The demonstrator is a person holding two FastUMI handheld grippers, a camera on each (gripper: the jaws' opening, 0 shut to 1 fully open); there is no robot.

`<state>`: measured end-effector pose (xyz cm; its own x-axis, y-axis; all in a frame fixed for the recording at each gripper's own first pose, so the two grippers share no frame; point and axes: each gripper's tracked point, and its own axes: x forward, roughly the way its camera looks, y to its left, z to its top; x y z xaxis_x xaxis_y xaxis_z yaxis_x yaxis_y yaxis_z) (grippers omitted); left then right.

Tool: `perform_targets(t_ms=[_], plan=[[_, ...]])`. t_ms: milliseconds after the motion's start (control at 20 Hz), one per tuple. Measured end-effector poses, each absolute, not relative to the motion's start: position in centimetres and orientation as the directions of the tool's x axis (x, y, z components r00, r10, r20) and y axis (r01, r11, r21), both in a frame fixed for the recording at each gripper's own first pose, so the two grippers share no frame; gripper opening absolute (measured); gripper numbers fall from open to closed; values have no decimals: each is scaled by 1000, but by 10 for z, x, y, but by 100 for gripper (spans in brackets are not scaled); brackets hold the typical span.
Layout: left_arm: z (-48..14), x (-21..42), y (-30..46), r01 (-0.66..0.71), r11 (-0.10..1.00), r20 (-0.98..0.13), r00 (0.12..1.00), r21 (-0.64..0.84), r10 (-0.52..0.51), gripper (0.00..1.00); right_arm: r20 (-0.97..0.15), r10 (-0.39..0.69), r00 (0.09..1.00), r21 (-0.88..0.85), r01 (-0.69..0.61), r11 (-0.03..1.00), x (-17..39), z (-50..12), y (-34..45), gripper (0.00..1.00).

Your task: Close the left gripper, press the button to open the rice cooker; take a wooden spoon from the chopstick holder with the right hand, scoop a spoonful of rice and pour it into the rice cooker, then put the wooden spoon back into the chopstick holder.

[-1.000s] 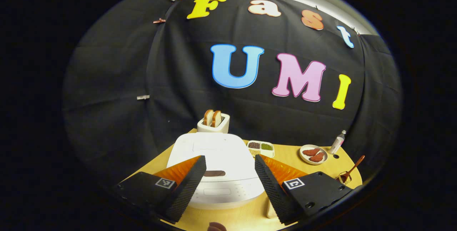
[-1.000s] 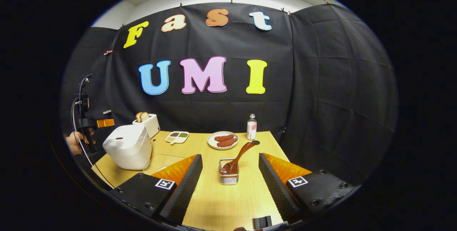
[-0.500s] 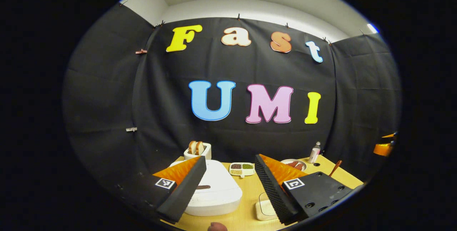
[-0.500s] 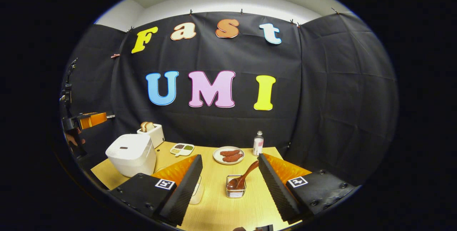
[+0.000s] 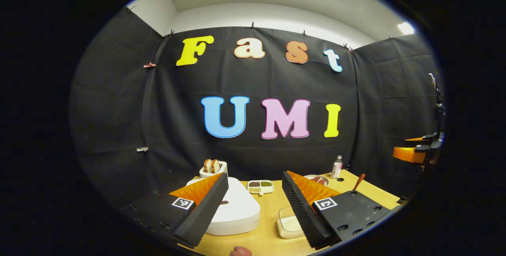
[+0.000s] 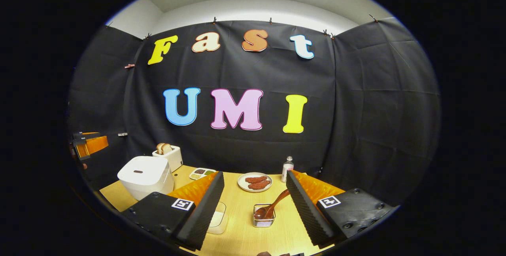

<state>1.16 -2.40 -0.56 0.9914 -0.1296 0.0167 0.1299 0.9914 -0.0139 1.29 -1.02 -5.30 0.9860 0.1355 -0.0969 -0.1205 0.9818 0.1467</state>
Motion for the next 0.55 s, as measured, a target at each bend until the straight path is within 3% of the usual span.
perform_targets(t_ms=[550], plan=[[-7, 4, -28, 149, 989, 4, 989, -23, -148, 94, -92, 121, 988, 140, -108, 984, 4, -51, -14, 98]])
